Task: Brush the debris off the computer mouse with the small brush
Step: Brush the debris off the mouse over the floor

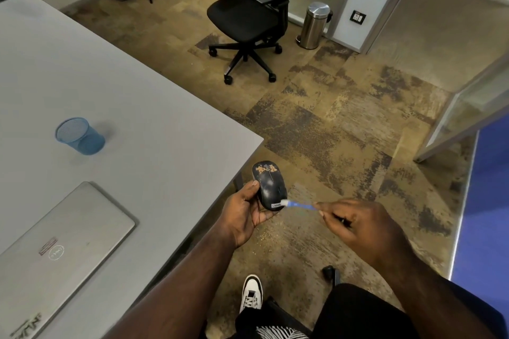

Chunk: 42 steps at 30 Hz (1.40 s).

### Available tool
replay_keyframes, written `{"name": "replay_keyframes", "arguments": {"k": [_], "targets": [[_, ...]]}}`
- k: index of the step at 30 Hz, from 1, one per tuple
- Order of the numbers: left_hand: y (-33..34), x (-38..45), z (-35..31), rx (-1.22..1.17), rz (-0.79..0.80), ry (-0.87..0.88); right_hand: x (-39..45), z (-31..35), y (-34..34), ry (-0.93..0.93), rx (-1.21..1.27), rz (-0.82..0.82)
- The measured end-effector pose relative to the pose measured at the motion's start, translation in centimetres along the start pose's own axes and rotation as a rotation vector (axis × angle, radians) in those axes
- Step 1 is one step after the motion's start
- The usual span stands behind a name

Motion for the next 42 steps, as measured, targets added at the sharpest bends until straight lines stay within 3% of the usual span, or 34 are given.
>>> {"name": "replay_keyframes", "arguments": {"k": [3, 10, 16, 24, 30, 38, 42], "targets": [[0.4, 0.1, 0.3, 0.016, 0.016, -0.004, 0.4, 0.2, -0.2, 0.035, 0.031, -0.144], [0.3, 0.0, 0.2, -0.034, 0.018, -0.002, -0.8, -0.2, 1.8, 0.083, -0.013, 0.015], [-0.2, -0.1, 0.3, -0.044, 0.022, -0.015, -0.1, -0.3, 0.3, 0.136, 0.06, -0.182], [0.0, 0.0, -0.2, -0.038, 0.029, 0.011, -0.4, -0.1, 1.8, 0.156, 0.01, -0.015], [-0.2, 0.0, -0.3, -0.029, 0.034, 0.009, 0.4, 0.2, 0.5, 0.187, 0.071, -0.189], [0.0, 0.1, -0.5, -0.029, 0.041, 0.019, -0.1, 1.1, 1.3, 0.172, 0.106, -0.058], [-0.1, 0.0, -0.6, -0.04, 0.037, 0.02, -0.2, 1.4, 0.7, 0.17, 0.172, -0.171]]}}
Point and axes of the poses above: each hand's wrist, its own x-axis towards the middle knuckle, its own y-axis out of the palm, z = x × y, the point moved 4 cm from there along x, towards the middle knuckle
